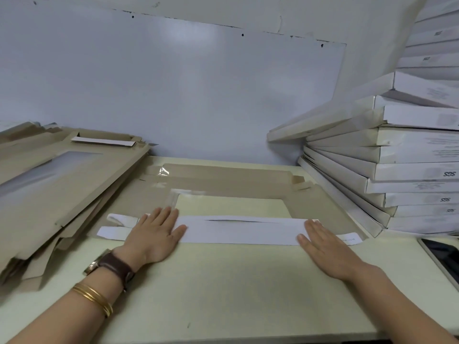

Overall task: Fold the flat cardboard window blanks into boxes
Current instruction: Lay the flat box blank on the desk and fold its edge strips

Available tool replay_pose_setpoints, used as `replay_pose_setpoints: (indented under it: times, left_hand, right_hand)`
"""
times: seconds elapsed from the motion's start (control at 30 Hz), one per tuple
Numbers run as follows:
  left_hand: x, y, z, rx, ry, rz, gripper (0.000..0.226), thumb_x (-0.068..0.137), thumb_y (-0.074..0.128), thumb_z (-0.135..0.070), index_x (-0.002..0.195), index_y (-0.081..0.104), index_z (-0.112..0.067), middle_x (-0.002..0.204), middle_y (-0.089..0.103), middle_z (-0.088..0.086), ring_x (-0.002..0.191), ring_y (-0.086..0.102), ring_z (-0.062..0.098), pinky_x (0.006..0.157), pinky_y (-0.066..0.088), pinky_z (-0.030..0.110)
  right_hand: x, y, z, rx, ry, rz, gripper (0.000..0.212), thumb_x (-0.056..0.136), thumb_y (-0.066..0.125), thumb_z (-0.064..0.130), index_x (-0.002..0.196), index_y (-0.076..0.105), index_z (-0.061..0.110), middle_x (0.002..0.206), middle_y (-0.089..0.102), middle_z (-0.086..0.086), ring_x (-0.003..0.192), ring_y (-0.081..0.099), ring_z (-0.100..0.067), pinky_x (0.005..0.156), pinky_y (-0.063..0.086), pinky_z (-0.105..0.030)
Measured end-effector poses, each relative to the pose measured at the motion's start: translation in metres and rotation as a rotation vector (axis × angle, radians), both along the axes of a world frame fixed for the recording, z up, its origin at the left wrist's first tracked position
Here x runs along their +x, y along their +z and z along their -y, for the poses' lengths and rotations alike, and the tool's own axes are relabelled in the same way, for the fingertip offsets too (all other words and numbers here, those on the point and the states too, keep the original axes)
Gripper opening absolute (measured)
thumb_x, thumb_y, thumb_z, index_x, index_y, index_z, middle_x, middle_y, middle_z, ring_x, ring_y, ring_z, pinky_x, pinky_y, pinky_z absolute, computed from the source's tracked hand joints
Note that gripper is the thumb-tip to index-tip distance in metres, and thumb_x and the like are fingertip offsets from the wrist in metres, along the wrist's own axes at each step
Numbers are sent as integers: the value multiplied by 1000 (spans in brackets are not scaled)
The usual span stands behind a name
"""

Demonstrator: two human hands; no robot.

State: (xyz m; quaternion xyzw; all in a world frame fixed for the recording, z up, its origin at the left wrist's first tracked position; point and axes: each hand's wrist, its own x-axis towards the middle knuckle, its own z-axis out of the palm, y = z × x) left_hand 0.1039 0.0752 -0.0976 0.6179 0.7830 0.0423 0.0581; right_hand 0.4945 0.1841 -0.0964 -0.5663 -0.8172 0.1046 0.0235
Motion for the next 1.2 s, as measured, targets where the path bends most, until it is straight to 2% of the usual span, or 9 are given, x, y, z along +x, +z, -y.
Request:
replay_pose_setpoints:
  times: [0.27, 0.47, 0.67, 0.87, 0.97, 1.03, 1.1, 1.2]
  left_hand:
    - [-21, -1, 10, -8, 47, 12, 68, 100, 13, -54, 155, 0, -16, 162, -4, 1, 149, -6, 15, 120, 0, 33]
    - [-23, 0, 11, 36, 114, 11, 81, 95, 18, -63, 153, 7, -7, 162, 3, 9, 149, -2, 21, 121, 2, 34]
    - [-23, 1, 14, 38, 189, -59, 80, 88, 17, -73, 149, 16, -21, 153, 16, 17, 146, 6, 28, 117, 9, 43]
    - [-22, 3, 15, -21, 219, -16, 82, 85, 12, -77, 152, 7, -29, 159, 4, 11, 148, -8, 21, 115, -2, 53]
    - [-23, 7, 16, -23, 227, 36, 77, 88, 17, -74, 151, 13, -30, 158, 9, 8, 148, -3, 21, 115, -2, 52]
    - [-23, 13, 17, 36, 227, 92, 61, 92, 24, -65, 142, 30, -31, 151, 25, 7, 144, 11, 20, 114, 5, 49]
    - [-23, 21, 18, 107, 222, 157, 49, 95, 32, -56, 136, 39, -29, 146, 35, 4, 140, 22, 19, 113, 7, 46]
    - [-23, 32, 22, 107, 187, 181, 64, 92, 44, -55, 148, 28, -27, 149, 35, 2, 142, 22, 19, 115, -4, 51]
  right_hand:
    - [2, -3, -3, -8, -32, -3, 82, 92, 11, 67, 155, -2, 16, 163, -5, 4, 148, -9, -6, 121, 1, -33]
    - [-1, -1, -2, -15, -96, -13, 83, 92, 12, 68, 155, -1, 16, 163, -8, 3, 149, -8, -10, 119, -1, -31]
    - [-2, -2, 0, 30, -102, 12, 86, 92, 14, 68, 155, -1, 12, 163, -6, 0, 149, -5, -12, 118, 3, -33]
    - [-3, -1, 3, 30, -111, -29, 86, 92, 19, 69, 155, 1, 13, 163, -4, 3, 149, -4, -11, 119, 3, -32]
    - [-3, 4, 2, 1, -137, -163, 80, 94, 27, 65, 155, 12, 15, 163, 6, 5, 148, 5, -10, 119, 10, -33]
    - [-2, 10, 1, -26, -162, -303, 70, 97, 32, 59, 153, 23, 17, 161, 17, 6, 146, 15, -11, 116, 16, -31]
    - [0, 13, 1, -23, -160, -407, 60, 98, 40, 50, 149, 29, 21, 157, 25, 7, 142, 24, -11, 108, 22, -27]
    - [-1, 17, 1, 38, -127, -487, 60, 95, 53, 36, 149, 28, 27, 154, 25, 9, 139, 25, -9, 104, 25, -27]
